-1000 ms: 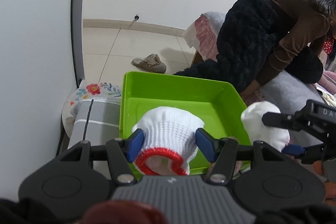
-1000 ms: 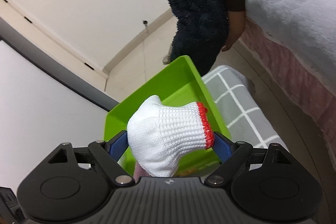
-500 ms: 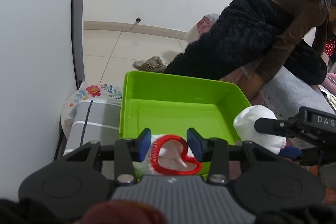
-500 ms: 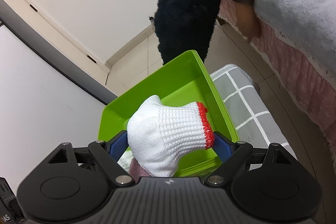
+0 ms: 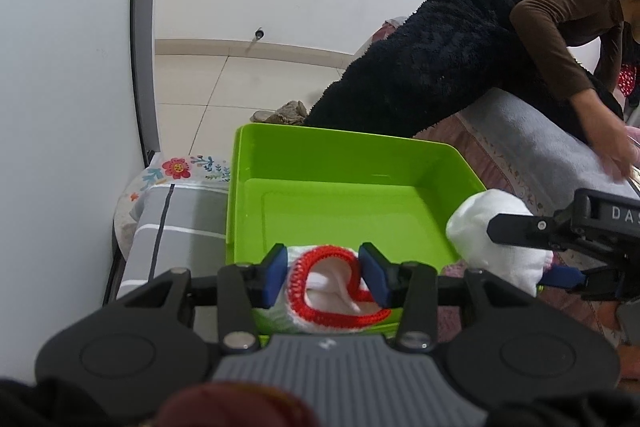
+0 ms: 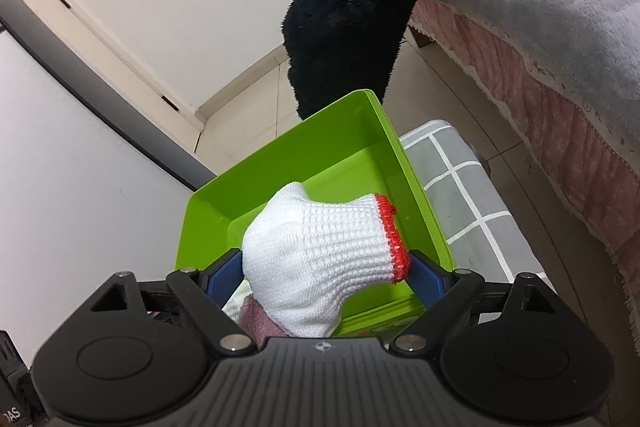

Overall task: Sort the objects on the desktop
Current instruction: 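Carry both gloves over the green bin and open both grippers to drop them, then return both tools to the remaining gloves and plush toys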

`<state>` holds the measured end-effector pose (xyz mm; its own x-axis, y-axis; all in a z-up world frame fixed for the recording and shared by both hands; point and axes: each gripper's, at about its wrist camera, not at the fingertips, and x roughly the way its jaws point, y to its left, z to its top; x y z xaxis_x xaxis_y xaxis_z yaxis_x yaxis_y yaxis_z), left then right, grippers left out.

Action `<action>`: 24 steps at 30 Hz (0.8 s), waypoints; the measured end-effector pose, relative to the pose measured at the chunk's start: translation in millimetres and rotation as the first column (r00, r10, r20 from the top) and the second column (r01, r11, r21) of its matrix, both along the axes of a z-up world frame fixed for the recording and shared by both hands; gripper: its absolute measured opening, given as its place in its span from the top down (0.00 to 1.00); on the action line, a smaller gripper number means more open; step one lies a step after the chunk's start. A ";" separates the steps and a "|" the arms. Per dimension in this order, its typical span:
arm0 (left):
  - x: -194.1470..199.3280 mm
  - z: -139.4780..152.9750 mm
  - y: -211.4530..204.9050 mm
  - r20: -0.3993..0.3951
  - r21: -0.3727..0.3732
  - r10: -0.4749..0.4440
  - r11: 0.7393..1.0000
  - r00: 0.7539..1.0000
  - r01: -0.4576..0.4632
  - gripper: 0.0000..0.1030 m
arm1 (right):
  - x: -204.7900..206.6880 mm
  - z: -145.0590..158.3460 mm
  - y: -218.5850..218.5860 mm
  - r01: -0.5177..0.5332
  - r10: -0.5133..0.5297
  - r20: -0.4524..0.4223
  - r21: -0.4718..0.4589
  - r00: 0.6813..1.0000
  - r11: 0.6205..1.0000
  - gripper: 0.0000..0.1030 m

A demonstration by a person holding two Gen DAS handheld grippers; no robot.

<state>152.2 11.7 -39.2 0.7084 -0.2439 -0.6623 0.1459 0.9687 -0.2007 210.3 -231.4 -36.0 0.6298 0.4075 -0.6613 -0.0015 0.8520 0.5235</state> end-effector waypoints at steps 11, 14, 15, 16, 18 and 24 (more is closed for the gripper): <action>-2.0 2.4 0.6 -0.027 -0.008 0.008 1.000 1.000 -0.008 0.46 | -3.7 6.7 -0.8 -0.017 0.017 -0.004 0.027 1.000 1.000 0.10; -2.8 3.7 1.3 -0.033 -0.014 0.011 1.000 0.999 -0.012 0.38 | -6.9 10.3 -0.8 -0.021 0.021 -0.004 0.019 1.000 1.000 0.10; -3.4 5.3 1.1 -0.034 -0.017 0.012 1.000 0.999 -0.012 0.36 | -8.0 11.9 -1.1 -0.020 0.020 -0.005 0.017 1.000 1.000 0.10; -3.7 6.8 0.9 -0.036 -0.019 0.012 1.000 0.999 -0.013 0.35 | -8.5 12.9 -1.1 -0.020 0.020 -0.005 0.015 1.000 1.000 0.10; -4.6 10.4 0.2 -0.041 -0.015 0.019 1.000 0.999 -0.020 0.27 | -13.5 16.7 -0.1 -0.027 0.027 -0.005 0.012 1.000 1.000 0.10; -13.8 23.2 -0.3 -0.051 0.002 0.029 1.000 0.998 -0.029 0.15 | -28.2 28.3 8.1 -0.058 0.058 -0.013 -0.035 0.998 0.998 0.09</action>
